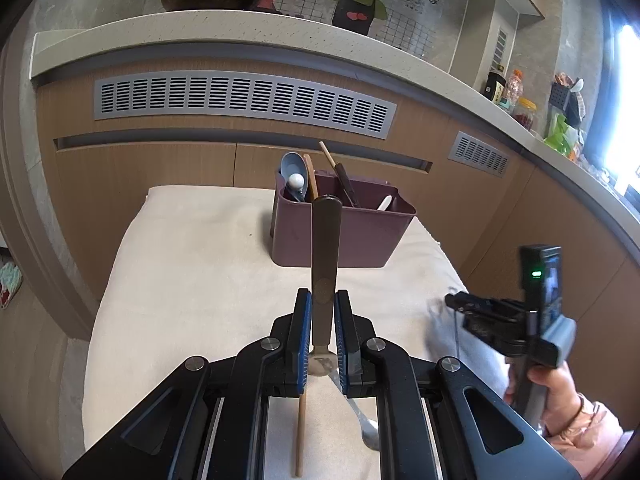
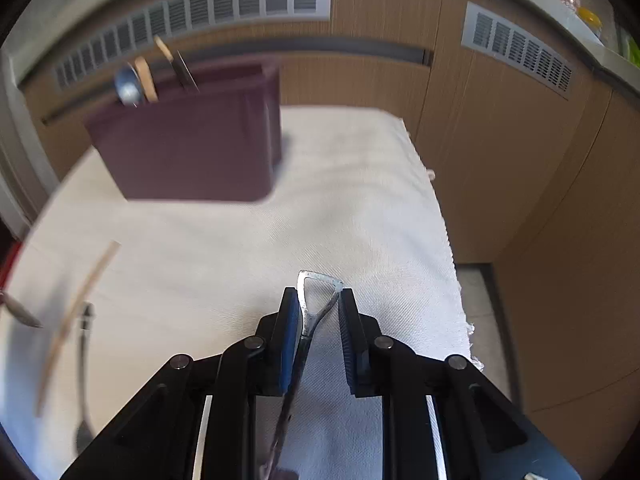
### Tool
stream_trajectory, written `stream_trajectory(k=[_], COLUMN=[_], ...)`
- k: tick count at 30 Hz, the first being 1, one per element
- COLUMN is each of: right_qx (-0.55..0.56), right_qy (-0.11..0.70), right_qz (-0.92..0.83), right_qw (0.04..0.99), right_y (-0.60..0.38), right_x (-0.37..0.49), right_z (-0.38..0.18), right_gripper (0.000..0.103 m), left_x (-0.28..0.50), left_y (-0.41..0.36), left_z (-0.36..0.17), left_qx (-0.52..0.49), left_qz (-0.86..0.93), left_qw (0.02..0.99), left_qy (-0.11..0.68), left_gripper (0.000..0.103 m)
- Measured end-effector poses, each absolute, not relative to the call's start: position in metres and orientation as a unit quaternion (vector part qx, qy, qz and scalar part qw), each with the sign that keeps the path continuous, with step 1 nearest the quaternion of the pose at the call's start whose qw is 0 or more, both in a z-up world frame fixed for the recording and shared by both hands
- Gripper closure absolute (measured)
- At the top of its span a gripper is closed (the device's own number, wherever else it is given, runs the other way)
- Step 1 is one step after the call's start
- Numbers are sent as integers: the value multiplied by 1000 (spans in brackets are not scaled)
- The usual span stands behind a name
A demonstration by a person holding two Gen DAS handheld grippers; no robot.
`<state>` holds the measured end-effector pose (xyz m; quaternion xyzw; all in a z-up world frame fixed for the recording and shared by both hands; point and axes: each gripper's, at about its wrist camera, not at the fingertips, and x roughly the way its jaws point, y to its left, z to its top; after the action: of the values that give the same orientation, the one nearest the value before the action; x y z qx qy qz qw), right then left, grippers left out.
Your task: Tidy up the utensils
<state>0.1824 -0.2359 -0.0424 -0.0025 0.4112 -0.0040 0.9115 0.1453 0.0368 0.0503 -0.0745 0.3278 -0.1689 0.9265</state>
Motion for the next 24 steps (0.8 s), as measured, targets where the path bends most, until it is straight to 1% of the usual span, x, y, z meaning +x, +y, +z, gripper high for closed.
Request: stream_trajectory(k=[1,2,7,10,13,19,20,21,23,24], right_qx=[-1,-1,-19,-3,-26,-36,-39,-48,-73,-83], right_qy=[403,393,357,362,383,459,462,463,452,446], right_qz=[3,11,33,49,53,121,123,120,105,100], right_qw=[915,919,933,931,922,880,877,877,883,885], right_y=[-236,-236,-225,-228,-230,-237,-238,-239,-237,-235], right_x=[177,169,149,148,151,151,146,140,135,136], right_z=[-34,-25,1,3,-9,-50,-53,-55,-56,-55], right_gripper=[103,100,101,101,101,94,91,83,74,74], left_x=[145,144,140,137,135,134,134,135,138,139], left_y=[36,35,26,23,23,25,26,26,25,24], left_z=[51,51,54,58,60,57,55,53,50,48], left_qx=[-76,-77,-67,-60,-56,-52,-52,-52,-55,-56], left_qz=[-170,-171,-175,-176,-175,-171,-172,-175,-178,-180], left_qw=[926,926,926,927,928,927,926,925,923,921], left_qy=[328,328,327,324,324,330,332,333,338,340], left_gripper=[91,91,91,91,91,91,91,91,91,91])
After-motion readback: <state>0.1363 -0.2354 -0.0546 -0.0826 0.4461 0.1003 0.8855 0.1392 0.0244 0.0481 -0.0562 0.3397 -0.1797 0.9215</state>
